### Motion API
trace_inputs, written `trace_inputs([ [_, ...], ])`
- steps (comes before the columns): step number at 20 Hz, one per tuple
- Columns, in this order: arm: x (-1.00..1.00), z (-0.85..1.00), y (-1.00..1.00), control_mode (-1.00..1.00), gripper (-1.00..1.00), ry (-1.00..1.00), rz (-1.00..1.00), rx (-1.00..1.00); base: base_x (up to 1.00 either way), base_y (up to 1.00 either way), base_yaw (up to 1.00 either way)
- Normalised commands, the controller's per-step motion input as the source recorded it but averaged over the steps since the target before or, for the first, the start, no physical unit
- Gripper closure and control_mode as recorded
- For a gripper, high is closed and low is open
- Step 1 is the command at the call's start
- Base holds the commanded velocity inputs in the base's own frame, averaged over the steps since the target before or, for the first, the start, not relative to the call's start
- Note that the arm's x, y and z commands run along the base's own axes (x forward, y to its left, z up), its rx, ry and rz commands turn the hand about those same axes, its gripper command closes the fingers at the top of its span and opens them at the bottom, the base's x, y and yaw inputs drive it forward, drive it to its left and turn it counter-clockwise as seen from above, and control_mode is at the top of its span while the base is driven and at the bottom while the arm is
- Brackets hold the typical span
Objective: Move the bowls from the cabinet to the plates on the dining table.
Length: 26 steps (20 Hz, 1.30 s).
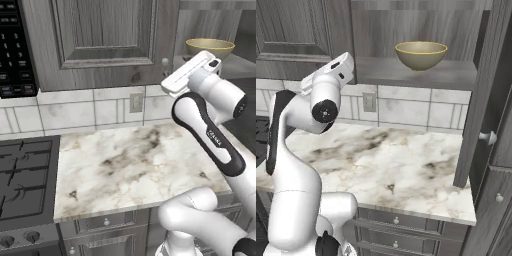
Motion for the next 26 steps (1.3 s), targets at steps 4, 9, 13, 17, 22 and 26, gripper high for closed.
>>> trace_inputs([
  [4, 0.36, 0.0, 0.0, -1.0, -1.0, -0.03, 0.0, -0.03, 0.0, 0.0, 0.0],
  [9, 0.35, -0.12, 0.0, -1.0, -1.0, -0.02, 0.0, -0.06, 0.0, 0.0, 0.0],
  [13, 0.31, -0.13, 0.0, -1.0, -1.0, -0.03, 0.0, -0.08, 0.0, 0.0, 0.0],
  [17, 0.3, -0.01, 0.0, -1.0, -1.0, -0.04, 0.0, -0.05, 0.0, 0.0, 0.0],
  [22, 0.39, 0.0, 0.0, -1.0, -1.0, -0.02, 0.0, -0.02, 0.0, 0.0, 0.0],
  [26, 0.44, -0.06, 0.0, -1.0, -1.0, -0.02, 0.0, -0.06, 0.0, 0.0, 0.0],
])
